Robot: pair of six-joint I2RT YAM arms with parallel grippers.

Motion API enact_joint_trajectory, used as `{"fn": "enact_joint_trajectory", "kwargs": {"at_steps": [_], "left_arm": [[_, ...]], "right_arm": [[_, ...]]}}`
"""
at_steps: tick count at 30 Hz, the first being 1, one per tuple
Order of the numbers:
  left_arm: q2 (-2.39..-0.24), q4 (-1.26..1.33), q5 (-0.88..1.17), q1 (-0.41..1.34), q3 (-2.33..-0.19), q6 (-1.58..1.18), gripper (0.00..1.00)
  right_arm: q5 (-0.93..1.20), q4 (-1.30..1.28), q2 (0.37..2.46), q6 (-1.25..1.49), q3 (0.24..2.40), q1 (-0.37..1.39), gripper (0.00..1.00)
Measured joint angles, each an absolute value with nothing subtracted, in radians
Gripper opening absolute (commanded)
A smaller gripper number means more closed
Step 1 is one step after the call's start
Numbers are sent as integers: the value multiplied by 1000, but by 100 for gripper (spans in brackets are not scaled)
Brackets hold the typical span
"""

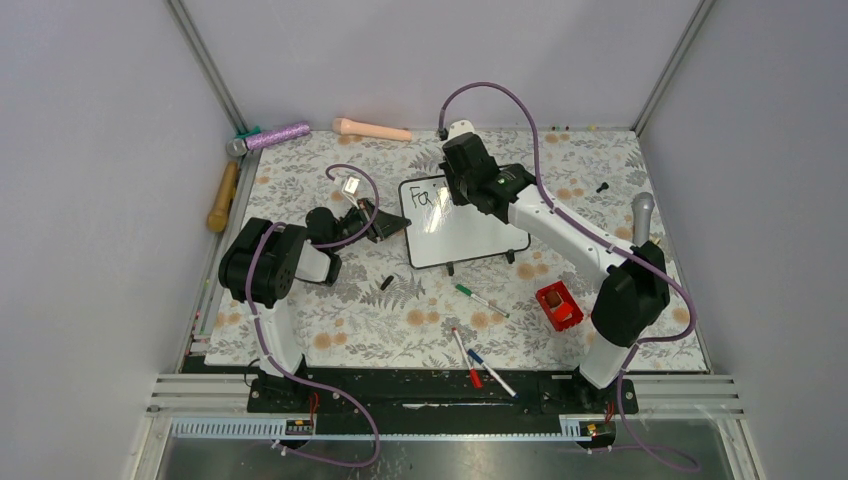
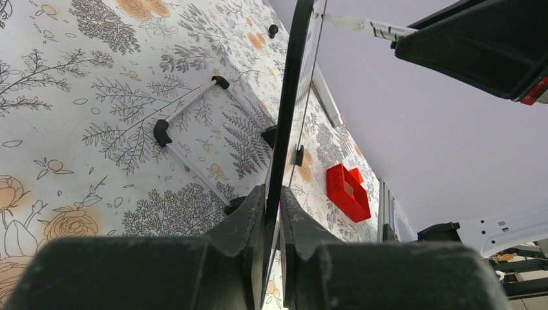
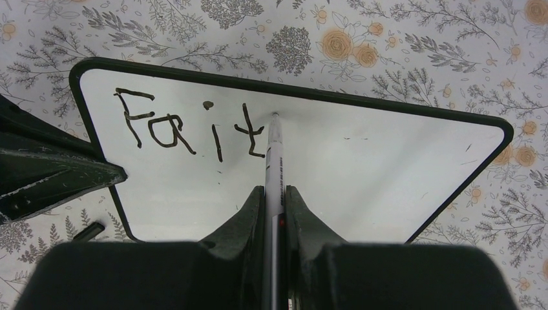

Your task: Write a sentence on the whiteboard

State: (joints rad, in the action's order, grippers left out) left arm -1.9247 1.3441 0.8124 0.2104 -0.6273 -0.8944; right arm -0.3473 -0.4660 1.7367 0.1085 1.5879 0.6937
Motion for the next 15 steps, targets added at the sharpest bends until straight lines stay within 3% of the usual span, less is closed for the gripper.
{"fn": "enact_joint_trajectory", "kwargs": {"at_steps": [15], "left_arm": [[-1925,1341,812,210,-627,-896,2]], "right_arm": [[-324,-480,1723,113,1523,694,0]]}}
